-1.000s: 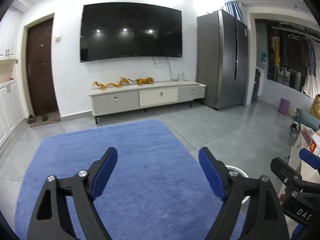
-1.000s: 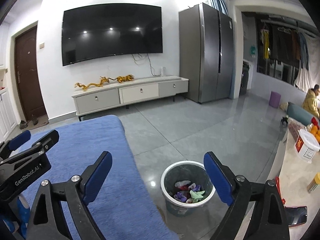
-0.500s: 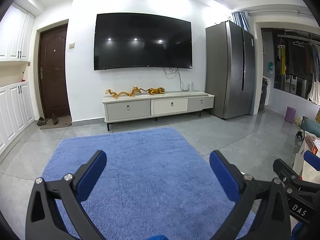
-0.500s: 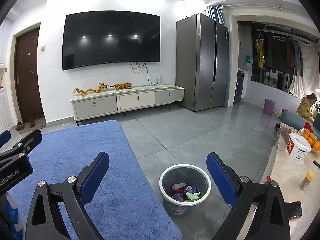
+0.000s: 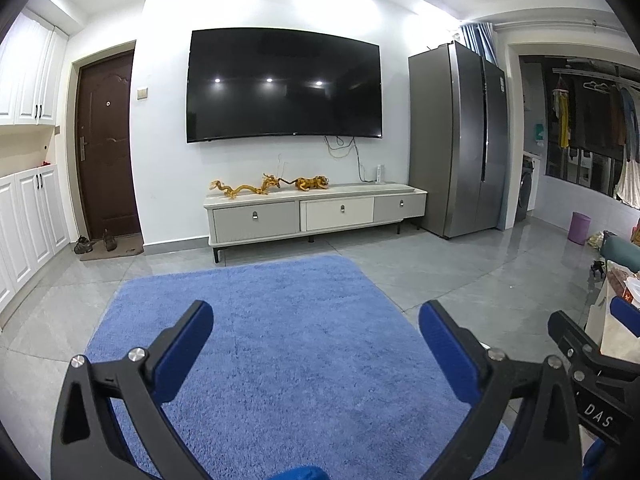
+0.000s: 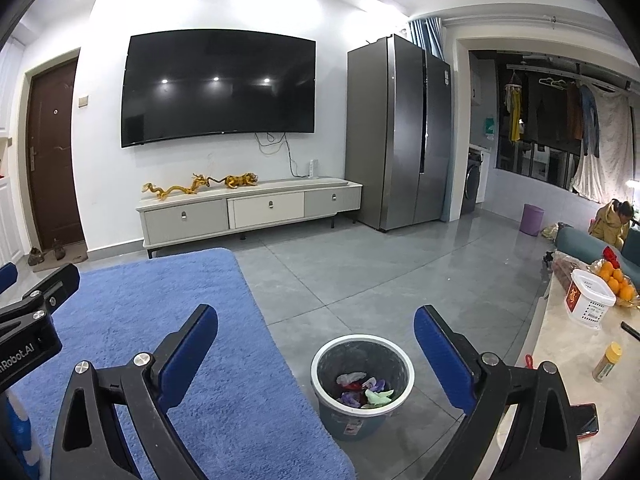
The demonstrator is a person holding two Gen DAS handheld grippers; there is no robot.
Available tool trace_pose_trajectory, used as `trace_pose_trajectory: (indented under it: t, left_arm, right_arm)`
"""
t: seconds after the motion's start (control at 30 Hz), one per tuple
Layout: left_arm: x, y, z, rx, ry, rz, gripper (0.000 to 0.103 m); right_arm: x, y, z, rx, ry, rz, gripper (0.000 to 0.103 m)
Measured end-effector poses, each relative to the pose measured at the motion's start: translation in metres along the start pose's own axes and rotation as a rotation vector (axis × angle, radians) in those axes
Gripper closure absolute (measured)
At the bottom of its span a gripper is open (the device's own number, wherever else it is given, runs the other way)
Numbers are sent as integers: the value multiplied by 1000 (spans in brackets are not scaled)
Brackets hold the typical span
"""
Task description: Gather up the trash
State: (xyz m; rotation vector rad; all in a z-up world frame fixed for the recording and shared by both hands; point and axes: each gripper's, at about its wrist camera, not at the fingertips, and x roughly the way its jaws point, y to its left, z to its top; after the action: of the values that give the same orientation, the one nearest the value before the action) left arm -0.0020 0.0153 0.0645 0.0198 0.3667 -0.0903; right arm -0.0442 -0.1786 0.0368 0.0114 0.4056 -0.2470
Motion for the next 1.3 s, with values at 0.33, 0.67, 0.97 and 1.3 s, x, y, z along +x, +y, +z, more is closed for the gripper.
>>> trace_pose_trajectory:
  t: [0.33, 0.67, 0.97, 1.3]
  left_arm:
    - [3, -1, -2, 8, -15, 10, 0]
    - [4, -3, -4, 16, -13, 14, 0]
    - [7, -5, -5, 21, -8, 13, 0]
    - [11, -7, -11, 26, 0, 10, 0]
  right_arm:
    - [3, -2, -3, 4, 0, -23, 3]
    - [3, -1, -4, -1, -2, -40, 3]
    - [0, 2, -4, -9, -11, -54, 3]
    - [-3, 4, -4, -15, -15, -69, 2]
